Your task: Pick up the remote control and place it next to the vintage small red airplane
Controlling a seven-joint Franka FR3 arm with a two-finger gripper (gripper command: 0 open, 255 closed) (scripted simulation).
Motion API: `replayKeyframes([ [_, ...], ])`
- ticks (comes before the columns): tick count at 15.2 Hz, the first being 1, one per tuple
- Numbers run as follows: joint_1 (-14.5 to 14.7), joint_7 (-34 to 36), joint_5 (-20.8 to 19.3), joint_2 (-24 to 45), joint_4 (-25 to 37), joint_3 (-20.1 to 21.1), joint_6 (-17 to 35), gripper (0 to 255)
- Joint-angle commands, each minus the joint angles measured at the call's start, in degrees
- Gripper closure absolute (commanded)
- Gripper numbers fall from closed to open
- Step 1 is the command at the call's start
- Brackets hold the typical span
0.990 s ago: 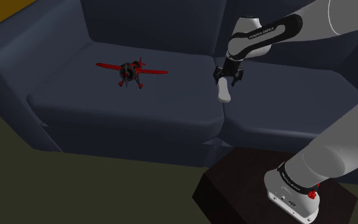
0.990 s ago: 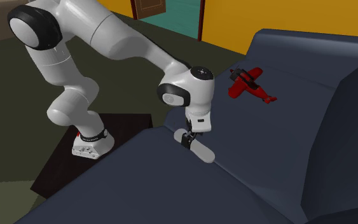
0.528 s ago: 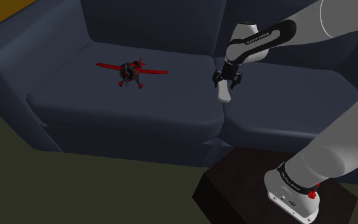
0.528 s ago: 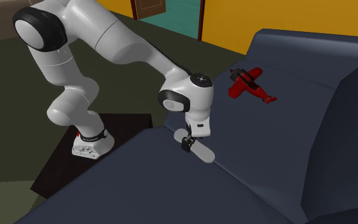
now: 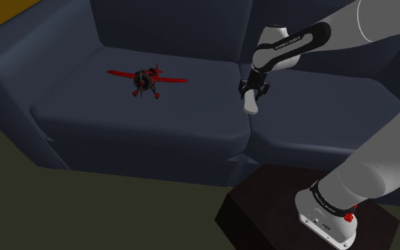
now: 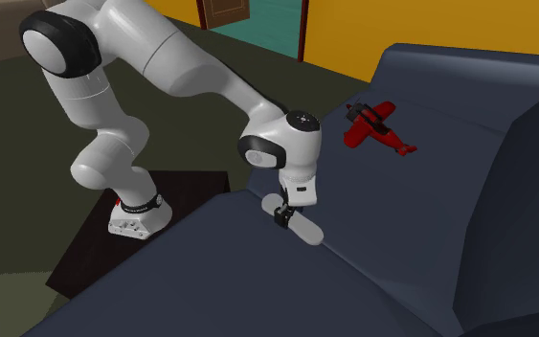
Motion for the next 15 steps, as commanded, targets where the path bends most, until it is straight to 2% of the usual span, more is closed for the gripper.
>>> replayKeyframes([
  [1,0.00,0.00,0.00,-0.01,0.00,0.00,0.00,255],
  [7,0.00,0.01,0.00,0.00,0.00,0.00,0.02,255],
  [15,0.02,0.26,-0.34,-3.58,2.48,0.00,-6.03,255],
])
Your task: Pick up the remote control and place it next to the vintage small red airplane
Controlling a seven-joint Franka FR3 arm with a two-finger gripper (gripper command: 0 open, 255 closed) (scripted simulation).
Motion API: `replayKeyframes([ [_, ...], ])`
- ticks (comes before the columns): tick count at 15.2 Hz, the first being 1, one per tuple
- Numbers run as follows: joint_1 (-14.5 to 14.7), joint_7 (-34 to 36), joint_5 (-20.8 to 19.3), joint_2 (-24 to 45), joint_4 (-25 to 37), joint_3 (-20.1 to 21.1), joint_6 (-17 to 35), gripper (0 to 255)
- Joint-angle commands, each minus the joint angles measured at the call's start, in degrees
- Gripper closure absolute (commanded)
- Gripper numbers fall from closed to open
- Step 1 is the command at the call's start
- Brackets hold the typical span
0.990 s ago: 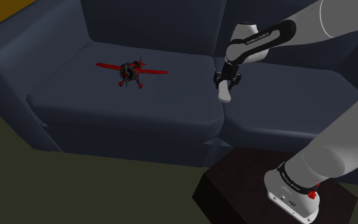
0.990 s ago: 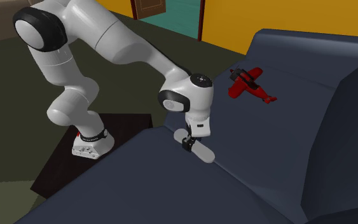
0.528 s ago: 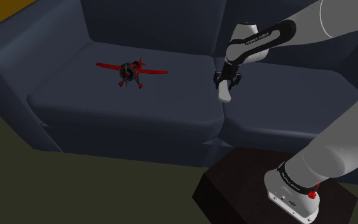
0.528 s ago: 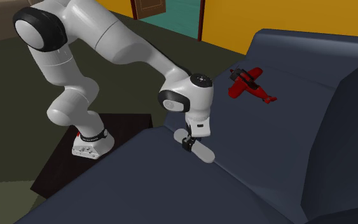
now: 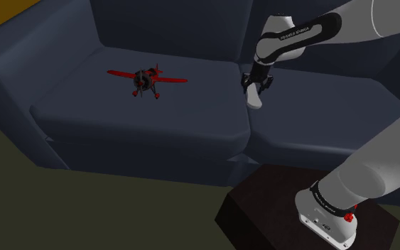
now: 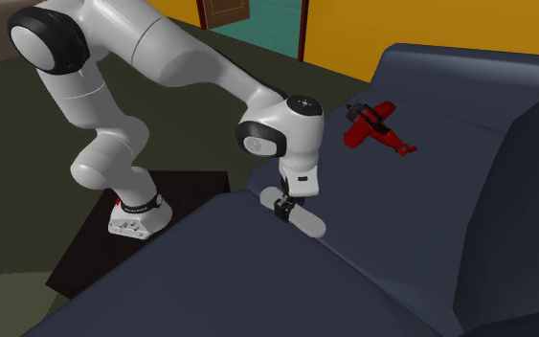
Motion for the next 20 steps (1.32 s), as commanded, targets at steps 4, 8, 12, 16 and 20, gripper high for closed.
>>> replayKeyframes([
  [4,0.14,0.40,-0.16,-1.89,1.95,0.15,-3.85,255],
  [8,0.15,0.48,-0.26,-3.21,3.68,0.16,-6.89,255],
  [12,0.16,0.55,-0.34,-4.33,5.61,0.18,-9.94,255],
  [16,0.16,0.60,-0.40,-5.26,7.73,0.21,-12.98,255],
  [20,0.17,0.64,-0.44,-5.99,10.04,0.23,-16.03,255],
])
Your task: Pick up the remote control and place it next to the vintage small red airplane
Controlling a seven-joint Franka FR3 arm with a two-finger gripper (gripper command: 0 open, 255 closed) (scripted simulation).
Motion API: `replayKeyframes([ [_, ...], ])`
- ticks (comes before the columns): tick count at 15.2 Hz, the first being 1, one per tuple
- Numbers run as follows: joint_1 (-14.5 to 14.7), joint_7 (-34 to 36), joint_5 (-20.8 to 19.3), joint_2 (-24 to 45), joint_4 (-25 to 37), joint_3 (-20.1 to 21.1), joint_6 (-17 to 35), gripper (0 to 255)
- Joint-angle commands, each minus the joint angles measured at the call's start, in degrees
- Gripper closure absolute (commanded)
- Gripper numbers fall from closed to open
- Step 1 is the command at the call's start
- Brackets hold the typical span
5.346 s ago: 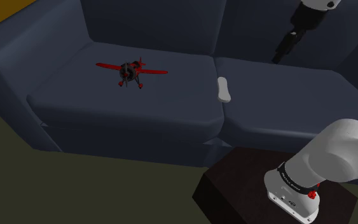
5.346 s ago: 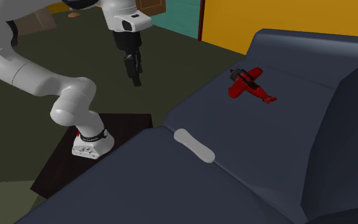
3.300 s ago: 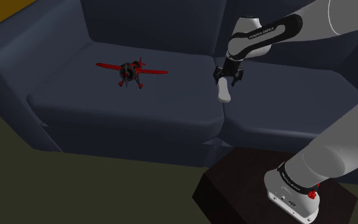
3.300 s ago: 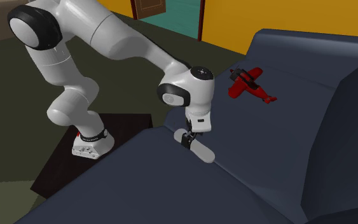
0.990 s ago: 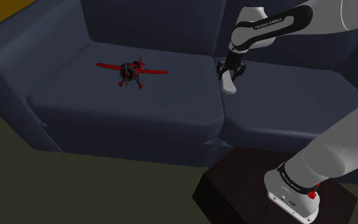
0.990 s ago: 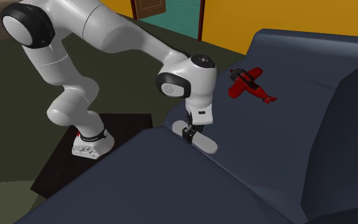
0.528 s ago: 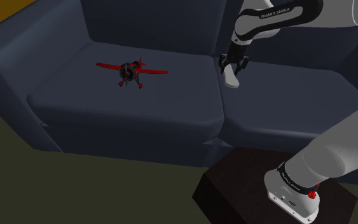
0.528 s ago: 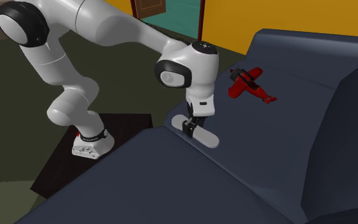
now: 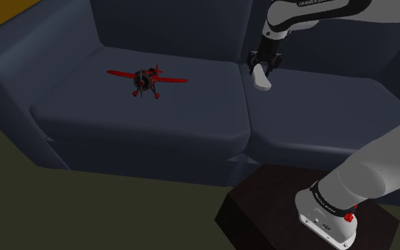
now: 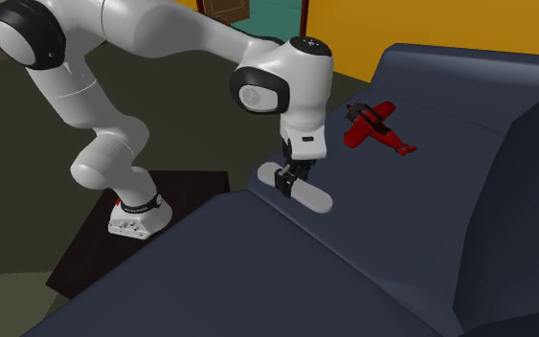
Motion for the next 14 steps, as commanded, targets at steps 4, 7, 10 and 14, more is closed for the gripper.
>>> replayKeyframes([
  [4,0.04,0.10,-0.02,-0.51,3.40,0.06,-3.91,255],
  [7,0.05,0.12,-0.03,-0.78,5.42,0.07,-6.20,255],
  [10,0.06,0.13,-0.04,-0.94,7.55,0.09,-8.50,255],
  [14,0.06,0.13,-0.04,-0.99,10.58,0.10,-11.57,255],
])
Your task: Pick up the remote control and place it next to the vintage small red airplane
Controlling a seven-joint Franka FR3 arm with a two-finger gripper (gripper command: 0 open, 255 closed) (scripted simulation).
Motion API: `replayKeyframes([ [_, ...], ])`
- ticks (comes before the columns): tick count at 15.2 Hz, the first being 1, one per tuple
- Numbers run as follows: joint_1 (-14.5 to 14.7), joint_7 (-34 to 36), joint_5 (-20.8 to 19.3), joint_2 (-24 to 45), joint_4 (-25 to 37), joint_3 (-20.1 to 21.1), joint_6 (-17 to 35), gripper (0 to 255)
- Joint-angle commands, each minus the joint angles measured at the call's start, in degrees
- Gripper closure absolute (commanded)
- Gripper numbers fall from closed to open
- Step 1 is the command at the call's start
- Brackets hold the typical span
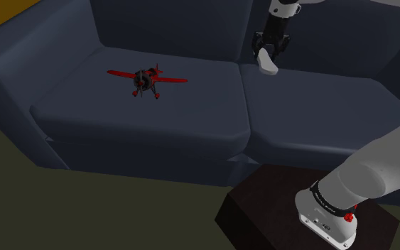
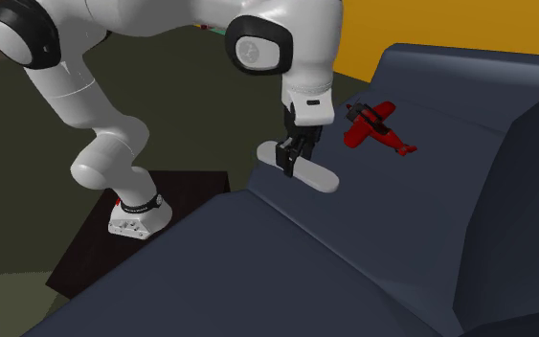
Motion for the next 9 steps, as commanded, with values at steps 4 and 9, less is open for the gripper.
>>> replayKeyframes([
  [4,-0.02,-0.08,0.01,0.25,3.66,-0.03,-3.41,255],
  [9,3.00,6.59,0.45,2.44,6.19,3.71,-3.74,255],
])
